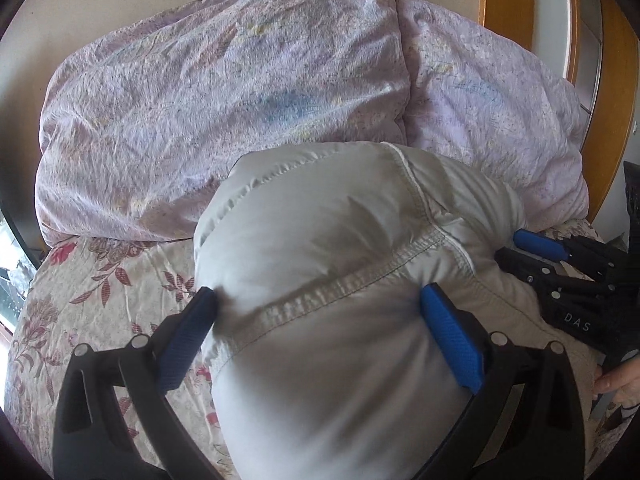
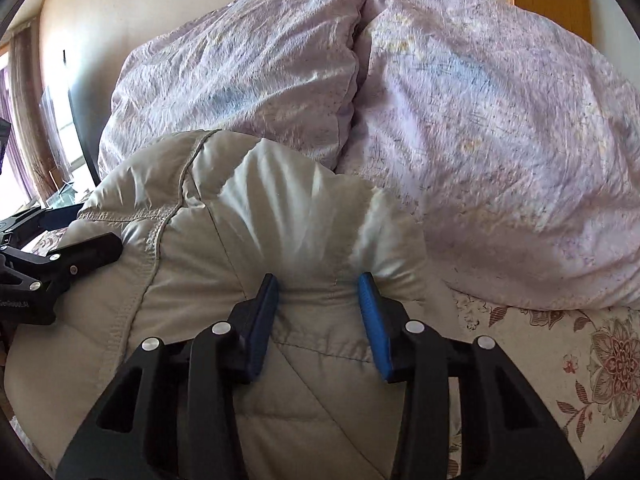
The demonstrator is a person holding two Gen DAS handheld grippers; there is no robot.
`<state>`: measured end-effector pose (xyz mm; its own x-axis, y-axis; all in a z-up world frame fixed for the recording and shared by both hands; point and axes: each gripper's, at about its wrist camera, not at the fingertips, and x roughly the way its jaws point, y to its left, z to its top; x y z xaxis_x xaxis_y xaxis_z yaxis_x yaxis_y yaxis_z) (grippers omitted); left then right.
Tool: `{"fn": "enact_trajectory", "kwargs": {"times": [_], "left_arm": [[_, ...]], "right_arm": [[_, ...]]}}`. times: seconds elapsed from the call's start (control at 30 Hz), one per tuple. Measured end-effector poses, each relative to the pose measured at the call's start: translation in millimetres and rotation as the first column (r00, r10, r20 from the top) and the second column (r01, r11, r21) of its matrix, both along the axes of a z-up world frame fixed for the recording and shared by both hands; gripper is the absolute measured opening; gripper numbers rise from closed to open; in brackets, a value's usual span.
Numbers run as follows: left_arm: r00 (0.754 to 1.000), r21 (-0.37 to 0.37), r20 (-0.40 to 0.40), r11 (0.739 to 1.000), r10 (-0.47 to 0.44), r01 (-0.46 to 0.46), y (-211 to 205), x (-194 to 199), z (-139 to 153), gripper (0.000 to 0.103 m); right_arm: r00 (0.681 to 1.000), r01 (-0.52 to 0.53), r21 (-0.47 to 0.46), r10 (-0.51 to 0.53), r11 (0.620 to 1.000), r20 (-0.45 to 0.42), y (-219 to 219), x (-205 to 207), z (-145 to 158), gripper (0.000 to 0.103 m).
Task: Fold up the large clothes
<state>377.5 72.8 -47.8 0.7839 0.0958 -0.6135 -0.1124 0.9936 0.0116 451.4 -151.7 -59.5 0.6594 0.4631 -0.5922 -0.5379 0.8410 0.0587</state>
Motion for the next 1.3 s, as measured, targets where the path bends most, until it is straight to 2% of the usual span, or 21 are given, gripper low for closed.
{"fn": "enact_trajectory", "kwargs": {"times": [0.17,0.37,0.6,0.83,0.9,0.97,1.03,1.13,1.2,1.3], "left_arm": [[1.0,0.021,-0.003,1.0,0.006,-0.006,-3,7,-9,0.101],[1.0,0.071,0.003,0.997,0.008,-0.008,-8,11,-20,0.101],[1.0,0.083,0.026,0.996,0.015,-0.017,-8,13,-28,0.101],[0.999,0.13,0.027,0.991,0.036,-0.039,-13,15,-28,0.101],[0.999,0.148,0.024,0.988,0.035,-0.038,-14,5,-20,0.101],[0.999,0.11,0.03,0.994,0.023,-0.026,-11,-13,-11,0.101],[1.0,0.059,0.029,0.998,-0.008,0.006,-9,-30,-6,0.101],[0.999,0.048,0.028,0.998,-0.04,0.039,-13,-45,-7,0.101],[0.999,0.067,0.025,0.997,-0.044,0.042,-16,-46,-12,0.101],[0.999,0.024,0.003,0.999,-0.038,0.038,-14,-41,-23,0.101]], "right_arm": [[1.0,-0.001,-0.015,0.001,1.0,-0.004,4,8,-10,0.044],[0.999,-0.014,0.009,0.015,1.0,-0.032,2,13,-20,0.044],[1.0,-0.01,0.02,0.01,1.0,-0.018,3,16,-25,0.044],[0.999,0.035,-0.051,-0.036,0.998,-0.01,9,9,-18,0.045],[0.998,0.047,-0.007,-0.047,0.999,-0.043,-1,-5,-5,0.045],[0.998,0.014,0.097,-0.008,0.995,-0.066,-20,-28,9,0.045],[0.999,-0.006,0.115,0.012,0.993,-0.053,-32,-49,17,0.045],[0.996,-0.039,0.099,0.046,0.994,-0.07,-34,-65,14,0.045],[0.997,-0.043,0.019,0.044,0.999,-0.069,-26,-68,2,0.045],[0.996,-0.032,0.0,0.032,0.999,-0.083,-21,-63,-13,0.045]]}}
